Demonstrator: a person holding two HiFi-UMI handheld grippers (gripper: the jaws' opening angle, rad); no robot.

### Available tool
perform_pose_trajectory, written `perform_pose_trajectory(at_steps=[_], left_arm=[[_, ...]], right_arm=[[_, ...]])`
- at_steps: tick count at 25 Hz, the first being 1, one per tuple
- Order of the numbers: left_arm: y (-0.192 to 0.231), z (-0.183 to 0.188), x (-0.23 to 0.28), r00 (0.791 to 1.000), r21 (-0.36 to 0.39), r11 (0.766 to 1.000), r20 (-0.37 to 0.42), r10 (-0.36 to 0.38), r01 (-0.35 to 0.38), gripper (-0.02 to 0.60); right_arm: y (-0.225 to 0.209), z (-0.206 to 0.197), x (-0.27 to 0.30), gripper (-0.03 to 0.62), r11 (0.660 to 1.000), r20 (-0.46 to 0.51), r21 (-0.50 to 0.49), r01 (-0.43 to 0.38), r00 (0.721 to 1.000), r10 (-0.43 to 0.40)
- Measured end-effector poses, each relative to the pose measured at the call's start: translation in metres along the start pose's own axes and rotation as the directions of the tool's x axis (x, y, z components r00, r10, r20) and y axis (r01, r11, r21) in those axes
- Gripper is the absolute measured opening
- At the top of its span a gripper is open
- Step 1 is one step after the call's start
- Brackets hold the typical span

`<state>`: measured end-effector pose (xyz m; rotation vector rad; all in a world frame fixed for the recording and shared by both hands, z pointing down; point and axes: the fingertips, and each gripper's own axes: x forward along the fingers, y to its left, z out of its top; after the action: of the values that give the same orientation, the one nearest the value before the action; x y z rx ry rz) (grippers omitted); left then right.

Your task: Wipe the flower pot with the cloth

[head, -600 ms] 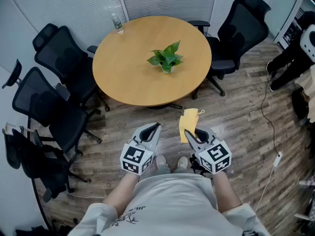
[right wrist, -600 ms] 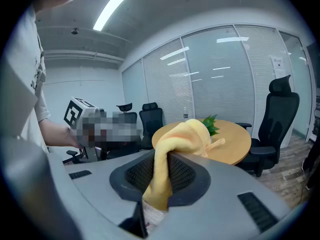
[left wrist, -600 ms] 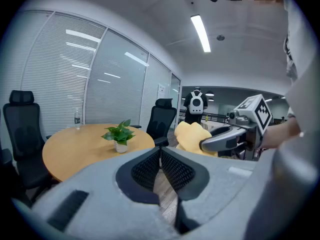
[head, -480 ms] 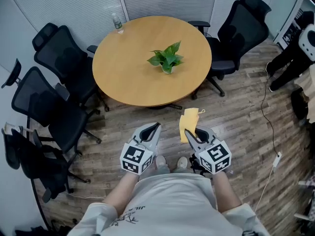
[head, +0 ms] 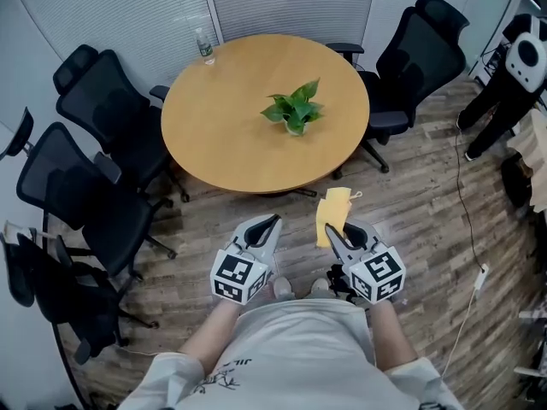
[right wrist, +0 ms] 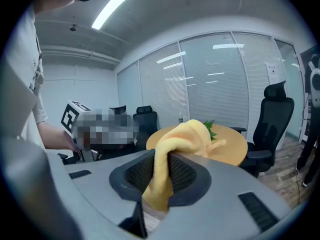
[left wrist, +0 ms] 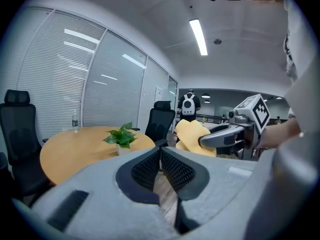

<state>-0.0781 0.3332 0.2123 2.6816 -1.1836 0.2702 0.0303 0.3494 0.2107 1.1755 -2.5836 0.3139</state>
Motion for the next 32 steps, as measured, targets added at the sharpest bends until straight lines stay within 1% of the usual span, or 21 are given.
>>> perform_pose_trajectory(at_steps=[3,7,10,16,25,32], left_arm=[[0.008,-0.002,-0.004,1.000,0.013,1.000,-0.001,-0.009,0.009,0.020],[0.011,-0.006,-0.004,1.000,0.006,1.000,-0.004,-0.030,0.030,0.020],[0.014,-0.006,0.002,0.999,0.011,0.999,-0.002,-0.048,0.048,0.020],[0.035,-0.005,0.017,0.999,0.010,0.999,-0.003,-0.039,0.039,0.020],[0.059,-0.001,0.060,0.999,-0.001,0.999,-0.026,-0.039,0.039,0.020],[0.087,0.010,0.104,0.999,-0.016,1.000,-0.037,-0.026,0.025,0.020]], right_arm=[[0.005,0.001,0.007,0.063,1.000,0.006,0.011,0.018,1.000,-0.018],[0.015,-0.001,0.013,0.063,1.000,-0.003,0.009,0.015,1.000,-0.015],[0.012,-0.005,0.019,0.063,1.000,-0.006,0.024,0.013,1.000,-0.013],[0.002,-0.004,0.041,0.063,1.000,-0.003,0.028,0.007,1.000,-0.007],[-0.042,0.002,0.070,0.063,1.000,-0.030,0.025,0.002,1.000,-0.001],[-0.091,0.018,0.104,0.063,1.000,-0.051,0.021,-0.007,0.999,0.008]])
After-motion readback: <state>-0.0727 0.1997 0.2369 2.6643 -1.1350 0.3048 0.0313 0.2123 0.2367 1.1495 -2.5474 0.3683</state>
